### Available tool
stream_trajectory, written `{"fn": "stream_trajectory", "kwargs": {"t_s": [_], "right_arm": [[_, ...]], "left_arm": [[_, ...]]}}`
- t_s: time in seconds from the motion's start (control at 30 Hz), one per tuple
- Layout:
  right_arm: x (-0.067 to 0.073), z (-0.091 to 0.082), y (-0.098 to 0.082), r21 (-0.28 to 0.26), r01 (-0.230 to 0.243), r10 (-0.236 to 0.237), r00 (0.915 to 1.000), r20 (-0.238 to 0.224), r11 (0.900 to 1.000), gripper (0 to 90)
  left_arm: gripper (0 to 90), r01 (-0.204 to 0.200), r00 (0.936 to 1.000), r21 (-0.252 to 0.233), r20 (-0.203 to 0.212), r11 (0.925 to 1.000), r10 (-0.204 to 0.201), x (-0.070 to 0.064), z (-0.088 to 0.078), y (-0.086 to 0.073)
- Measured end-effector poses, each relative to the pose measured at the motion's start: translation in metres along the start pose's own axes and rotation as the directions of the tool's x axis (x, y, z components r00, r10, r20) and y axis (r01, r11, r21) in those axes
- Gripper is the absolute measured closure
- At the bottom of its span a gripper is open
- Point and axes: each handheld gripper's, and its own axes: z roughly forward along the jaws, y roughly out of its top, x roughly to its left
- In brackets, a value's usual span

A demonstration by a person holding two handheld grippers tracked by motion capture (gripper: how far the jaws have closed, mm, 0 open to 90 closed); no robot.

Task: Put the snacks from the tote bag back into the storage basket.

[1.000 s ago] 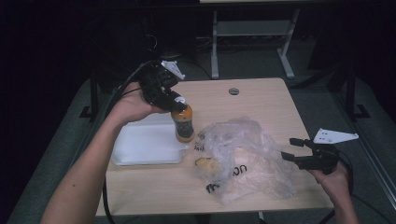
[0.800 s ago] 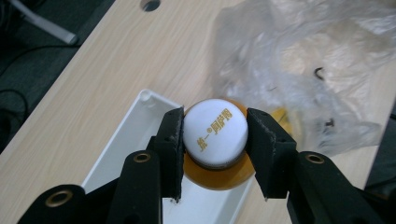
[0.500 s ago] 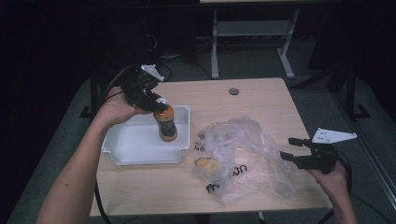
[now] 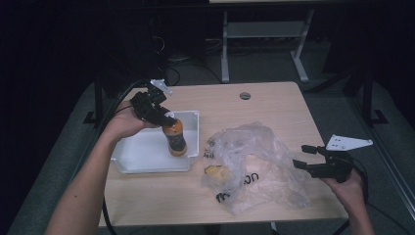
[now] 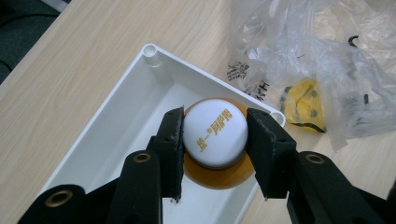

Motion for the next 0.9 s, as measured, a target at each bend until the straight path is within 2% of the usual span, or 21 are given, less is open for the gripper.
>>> {"fn": "stream_trajectory", "kwargs": {"t_s": [0.2,0.9], "right_arm": [[0.000,0.001,0.000,0.004,-0.003,0.003,1.0000,0.003,1.000,29.7],[0.002,0.001,0.000,0.010,0.006,-0.006,1.0000,0.001,1.000,30.6]], "left_arm": [[59.0,-0.011,0.9997,0.000,0.023,0.9999,0.011,-0.001,0.013,-0.004],[59.0,-0.058,0.9982,0.004,0.013,0.9983,0.058,-0.007,0.031,-0.009]]}}
